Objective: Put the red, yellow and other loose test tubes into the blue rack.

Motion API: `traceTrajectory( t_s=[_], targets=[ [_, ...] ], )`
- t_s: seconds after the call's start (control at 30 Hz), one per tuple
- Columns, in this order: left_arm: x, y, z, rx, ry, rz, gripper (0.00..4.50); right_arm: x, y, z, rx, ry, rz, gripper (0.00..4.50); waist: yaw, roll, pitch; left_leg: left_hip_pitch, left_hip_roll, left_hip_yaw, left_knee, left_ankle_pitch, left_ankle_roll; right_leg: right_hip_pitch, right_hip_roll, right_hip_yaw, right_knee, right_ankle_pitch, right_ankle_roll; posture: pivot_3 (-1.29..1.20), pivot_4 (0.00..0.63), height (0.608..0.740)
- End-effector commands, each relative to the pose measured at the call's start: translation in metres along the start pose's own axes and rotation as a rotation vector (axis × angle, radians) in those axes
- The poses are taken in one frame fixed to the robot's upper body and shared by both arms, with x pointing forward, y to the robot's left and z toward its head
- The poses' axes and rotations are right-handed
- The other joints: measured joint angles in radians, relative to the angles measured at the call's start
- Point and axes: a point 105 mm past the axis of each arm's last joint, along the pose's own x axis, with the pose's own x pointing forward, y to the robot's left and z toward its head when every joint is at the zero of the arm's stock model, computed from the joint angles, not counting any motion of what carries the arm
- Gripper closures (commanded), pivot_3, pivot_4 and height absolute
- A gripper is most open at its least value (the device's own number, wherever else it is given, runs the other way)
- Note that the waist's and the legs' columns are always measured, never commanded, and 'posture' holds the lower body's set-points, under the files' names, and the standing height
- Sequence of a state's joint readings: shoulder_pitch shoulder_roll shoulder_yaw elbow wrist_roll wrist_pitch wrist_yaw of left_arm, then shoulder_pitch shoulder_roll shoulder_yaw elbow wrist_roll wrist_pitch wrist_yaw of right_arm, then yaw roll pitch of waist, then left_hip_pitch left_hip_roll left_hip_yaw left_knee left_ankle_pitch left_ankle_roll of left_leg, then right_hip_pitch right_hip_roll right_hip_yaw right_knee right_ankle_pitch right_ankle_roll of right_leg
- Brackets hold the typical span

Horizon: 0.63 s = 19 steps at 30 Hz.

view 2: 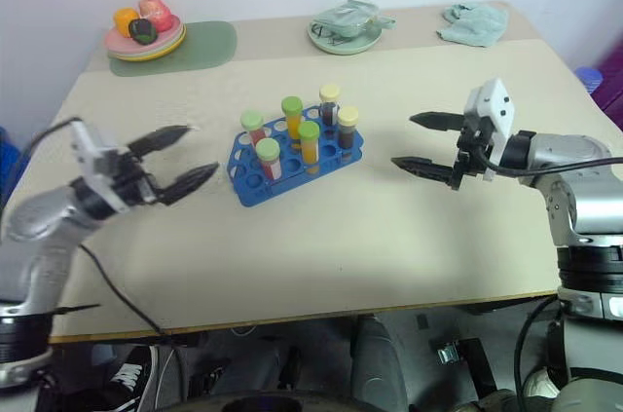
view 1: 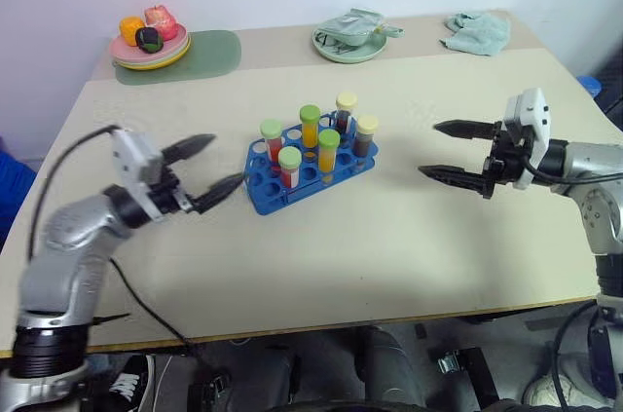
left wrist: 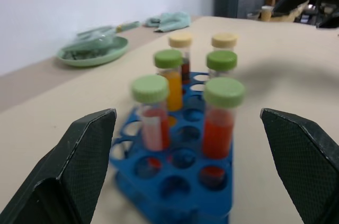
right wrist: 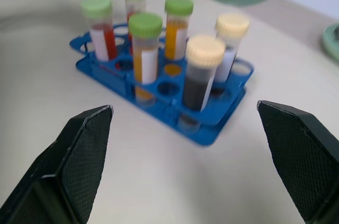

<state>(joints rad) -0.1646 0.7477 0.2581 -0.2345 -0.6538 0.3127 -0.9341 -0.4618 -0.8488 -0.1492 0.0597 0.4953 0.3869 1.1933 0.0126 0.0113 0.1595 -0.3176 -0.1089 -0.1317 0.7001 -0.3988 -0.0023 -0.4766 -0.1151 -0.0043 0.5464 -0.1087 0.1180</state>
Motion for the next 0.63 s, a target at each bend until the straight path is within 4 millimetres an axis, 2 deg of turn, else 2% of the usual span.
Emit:
traceTrajectory(
  t_s=[0.03, 0.17, 0.27, 0.43, 0.63],
  targets=[
    [-0.01, 0.0, 0.003, -0.031, 0.037, -0.077, 0.03, -0.007, 0.001, 0.009, -0.04, -0.043, -0.025, 0.0, -0.001, 0.0, 0.0, 0.0, 0.0, 0.0, 0.0, 0.0, 0.0, 0.0, 0.0, 0.0, 0.0, 0.0, 0.0, 0.0, 0.15, 0.74],
    [-0.02, 0.004, 0.003, -0.03, 0.103, -0.166, 0.03, -0.012, 0.002, 0.0, -0.02, -0.043, -0.08, 0.0, -0.003, 0.0, 0.0, 0.0, 0.0, 0.001, 0.0, 0.0, 0.0, 0.0, 0.001, 0.0, 0.0, 0.0, 0.0, 0.0, 0.15, 0.74],
    [-0.031, 0.025, 0.01, 0.023, 0.105, -0.147, 0.03, -0.02, 0.002, -0.003, -0.048, -0.004, -0.122, 0.0, -0.001, 0.001, 0.0, 0.0, 0.0, 0.002, 0.0, 0.0, 0.0, 0.0, 0.001, 0.0, 0.0, 0.0, 0.0, 0.0, 0.15, 0.74],
    [-0.018, 0.033, 0.011, 0.08, 0.075, -0.146, 0.03, -0.026, 0.001, -0.01, -0.065, 0.032, -0.125, 0.0, -0.004, 0.0, 0.0, 0.0, 0.0, 0.002, 0.0, 0.0, 0.0, 0.0, 0.001, 0.0, 0.0, 0.0, 0.0, 0.0, 0.15, 0.74],
    [-0.013, 0.038, 0.013, 0.096, 0.036, -0.108, 0.03, -0.018, -0.004, 0.001, -0.09, 0.01, -0.124, 0.0, -0.007, 0.0, 0.0, 0.0, 0.0, 0.002, 0.0, 0.0, 0.0, 0.0, 0.001, 0.0, 0.0, 0.0, 0.0, 0.0, 0.15, 0.74]
  ],
)
